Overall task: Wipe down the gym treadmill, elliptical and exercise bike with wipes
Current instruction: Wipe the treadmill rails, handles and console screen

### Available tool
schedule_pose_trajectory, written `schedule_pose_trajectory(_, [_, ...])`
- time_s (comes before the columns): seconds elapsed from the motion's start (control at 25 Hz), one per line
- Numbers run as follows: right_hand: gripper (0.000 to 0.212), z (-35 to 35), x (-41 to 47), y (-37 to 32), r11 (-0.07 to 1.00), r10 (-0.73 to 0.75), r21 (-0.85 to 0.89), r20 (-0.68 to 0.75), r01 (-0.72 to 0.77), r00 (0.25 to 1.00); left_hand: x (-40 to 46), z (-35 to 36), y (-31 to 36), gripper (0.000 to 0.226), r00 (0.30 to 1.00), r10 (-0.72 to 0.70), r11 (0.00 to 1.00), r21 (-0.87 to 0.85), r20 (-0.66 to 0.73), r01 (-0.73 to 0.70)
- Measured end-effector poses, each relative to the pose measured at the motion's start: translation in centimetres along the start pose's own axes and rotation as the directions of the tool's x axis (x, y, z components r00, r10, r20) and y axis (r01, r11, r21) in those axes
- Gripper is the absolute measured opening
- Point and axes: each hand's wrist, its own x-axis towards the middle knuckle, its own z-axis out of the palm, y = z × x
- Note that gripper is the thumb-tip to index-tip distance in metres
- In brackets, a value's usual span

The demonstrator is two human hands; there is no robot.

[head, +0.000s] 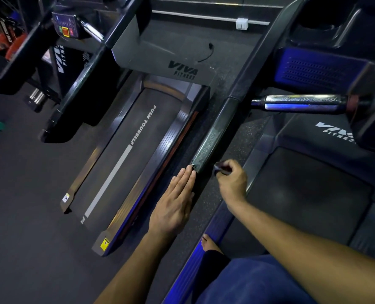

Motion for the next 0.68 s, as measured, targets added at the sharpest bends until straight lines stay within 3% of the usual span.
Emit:
schedule_pose_trajectory(0.16, [0.023, -1.4, 6.7, -2.8, 0.997, -0.041, 0.051, -0.196, 0.052, 0.980, -0.1, 0.1, 0.0, 0.054, 1.000, -0.008, 1.000, -0.009, 0.004, 0.008])
schedule_pose_trajectory(0.28, [0.014, -2.7, 11.0, -4.5, 0.998, -0.057, 0.016, -0.298, 0.065, 0.953, 0.0, 0.3, -0.2, 0.053, 1.000, 0.014, 1.000, -0.020, -0.012, -0.014])
schedule_pose_trajectory(0.44, [0.005, -1.1, 7.4, -3.2, 0.994, -0.107, -0.030, -0.270, 0.102, 0.957, -0.1, 0.2, -0.1, 0.053, 0.999, 0.007, 1.000, -0.030, -0.039, -0.009])
schedule_pose_trajectory(0.6, [0.003, -0.6, 1.0, 0.2, 0.990, -0.142, -0.033, -0.068, 0.140, 0.988, -0.2, 0.1, -0.1, 0.053, 1.000, 0.015, 0.999, -0.047, -0.022, -0.016])
schedule_pose_trajectory(0.68, [0.005, -2.2, 2.2, 0.0, 0.984, -0.176, -0.042, -0.113, 0.172, 0.978, -0.1, -0.1, 0.0, 0.053, 1.000, -0.007, 0.998, -0.068, -0.004, 0.007])
